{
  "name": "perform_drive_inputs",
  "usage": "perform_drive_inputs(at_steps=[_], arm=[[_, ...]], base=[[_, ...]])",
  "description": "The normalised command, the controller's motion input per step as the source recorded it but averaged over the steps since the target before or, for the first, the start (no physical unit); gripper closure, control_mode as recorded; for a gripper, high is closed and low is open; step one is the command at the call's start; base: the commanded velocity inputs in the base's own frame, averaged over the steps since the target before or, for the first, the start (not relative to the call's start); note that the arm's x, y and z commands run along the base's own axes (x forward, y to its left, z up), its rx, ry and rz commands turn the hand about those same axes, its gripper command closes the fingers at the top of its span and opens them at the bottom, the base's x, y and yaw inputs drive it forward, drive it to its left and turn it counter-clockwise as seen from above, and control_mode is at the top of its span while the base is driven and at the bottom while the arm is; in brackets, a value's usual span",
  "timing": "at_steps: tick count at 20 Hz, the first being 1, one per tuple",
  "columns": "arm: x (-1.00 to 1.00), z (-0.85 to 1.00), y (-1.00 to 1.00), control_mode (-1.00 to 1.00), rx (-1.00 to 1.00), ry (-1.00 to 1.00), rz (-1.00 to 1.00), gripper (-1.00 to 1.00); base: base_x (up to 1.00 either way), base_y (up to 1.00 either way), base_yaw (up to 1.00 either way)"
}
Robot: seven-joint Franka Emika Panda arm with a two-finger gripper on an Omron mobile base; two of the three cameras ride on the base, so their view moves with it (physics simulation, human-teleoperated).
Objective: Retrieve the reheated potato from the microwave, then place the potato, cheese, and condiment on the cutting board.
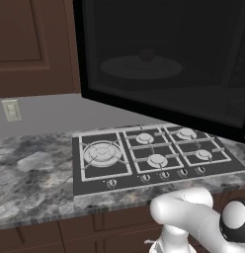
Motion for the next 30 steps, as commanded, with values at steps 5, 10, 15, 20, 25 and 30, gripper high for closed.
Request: perform_drive_inputs(at_steps=[5, 10, 15, 20, 25, 30], arm=[[-0.11, 0.02, 0.11, -1.0, 0.0, -0.06, 0.22, -1.0], [-0.27, 0.03, 0.07, -1.0, 0.0, -0.11, 0.26, -1.0], [-0.35, 0.03, 0.11, -1.0, -0.01, -0.13, 0.29, -1.0], [-0.29, 0.06, 0.22, -1.0, -0.04, -0.11, 0.27, -1.0], [-0.35, 0.04, 0.25, -1.0, -0.03, -0.14, 0.26, -1.0], [-0.45, 0.01, 0.33, -1.0, -0.03, -0.16, 0.18, -1.0]], base=[[0.0, 0.0, 0.0], [0.0, 0.0, 0.0], [0.0, 0.0, 0.0], [0.0, 0.0, 0.0], [0.0, 0.0, 0.0], [0.0, 0.0, 0.0]])
